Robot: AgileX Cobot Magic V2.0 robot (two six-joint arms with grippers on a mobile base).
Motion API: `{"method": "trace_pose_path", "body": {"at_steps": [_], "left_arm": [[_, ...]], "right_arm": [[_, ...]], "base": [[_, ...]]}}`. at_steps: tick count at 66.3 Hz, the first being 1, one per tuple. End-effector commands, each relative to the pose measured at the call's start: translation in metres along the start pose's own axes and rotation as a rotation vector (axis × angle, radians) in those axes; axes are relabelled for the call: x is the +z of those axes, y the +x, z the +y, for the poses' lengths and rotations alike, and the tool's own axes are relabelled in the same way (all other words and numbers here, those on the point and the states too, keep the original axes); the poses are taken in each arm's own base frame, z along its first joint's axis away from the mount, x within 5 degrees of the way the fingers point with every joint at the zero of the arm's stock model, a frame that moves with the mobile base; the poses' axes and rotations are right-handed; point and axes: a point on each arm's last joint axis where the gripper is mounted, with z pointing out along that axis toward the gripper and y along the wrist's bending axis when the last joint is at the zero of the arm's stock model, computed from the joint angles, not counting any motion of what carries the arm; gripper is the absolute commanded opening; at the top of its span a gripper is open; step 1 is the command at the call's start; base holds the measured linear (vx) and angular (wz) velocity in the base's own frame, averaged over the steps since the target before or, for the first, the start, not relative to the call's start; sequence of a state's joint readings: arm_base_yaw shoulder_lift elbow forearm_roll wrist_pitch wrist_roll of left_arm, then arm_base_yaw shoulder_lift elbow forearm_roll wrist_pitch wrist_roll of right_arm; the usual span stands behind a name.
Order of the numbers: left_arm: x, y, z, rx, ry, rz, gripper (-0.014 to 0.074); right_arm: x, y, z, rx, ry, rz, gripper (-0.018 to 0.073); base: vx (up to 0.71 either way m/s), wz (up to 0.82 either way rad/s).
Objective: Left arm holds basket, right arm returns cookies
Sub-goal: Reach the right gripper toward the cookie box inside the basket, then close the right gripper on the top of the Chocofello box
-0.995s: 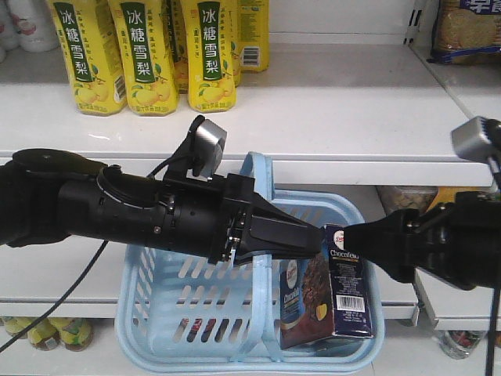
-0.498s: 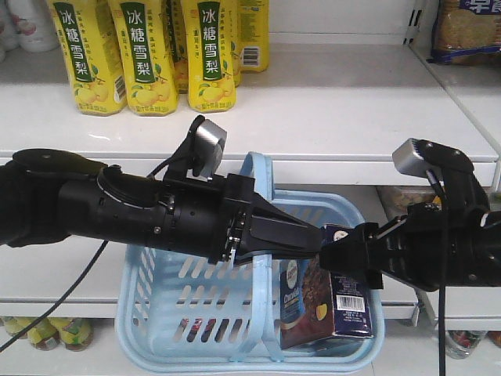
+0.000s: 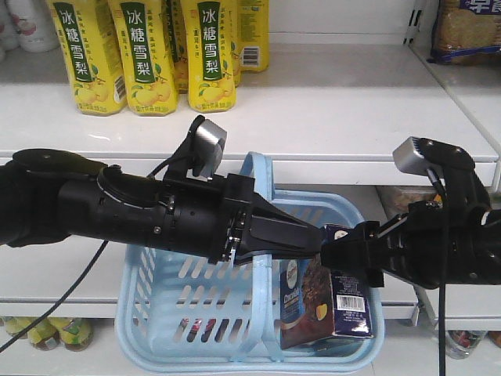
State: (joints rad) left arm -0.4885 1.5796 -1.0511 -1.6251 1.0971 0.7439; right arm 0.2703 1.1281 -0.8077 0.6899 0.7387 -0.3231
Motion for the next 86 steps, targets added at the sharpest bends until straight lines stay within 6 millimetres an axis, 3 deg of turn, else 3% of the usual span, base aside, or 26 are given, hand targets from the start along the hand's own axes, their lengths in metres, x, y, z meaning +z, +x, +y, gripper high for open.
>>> {"method": "trace_pose_path", "body": {"at_steps": [1, 54, 86], "left_arm": [[-0.009, -0.011, -0.035, 0.055, 0.134, -0.109, -0.0003], [-0.009, -0.011, -0.035, 0.055, 0.134, -0.109, -0.0003], [-0.009, -0.011, -0.035, 0.055, 0.134, -0.109, -0.0003]], "right_arm": [[-0.007, -0.012, 0.005, -0.016, -0.005, -0.076, 0.0489], [0.031, -0.011, -0.01, 0.032, -0.01, 0.061, 0.0486], [0.064, -0.007, -0.026, 0.057, -0.008, 0.169, 0.0464]], "base": [[0.0, 0.0], [0.0, 0.0], [0.0, 0.0]]}}
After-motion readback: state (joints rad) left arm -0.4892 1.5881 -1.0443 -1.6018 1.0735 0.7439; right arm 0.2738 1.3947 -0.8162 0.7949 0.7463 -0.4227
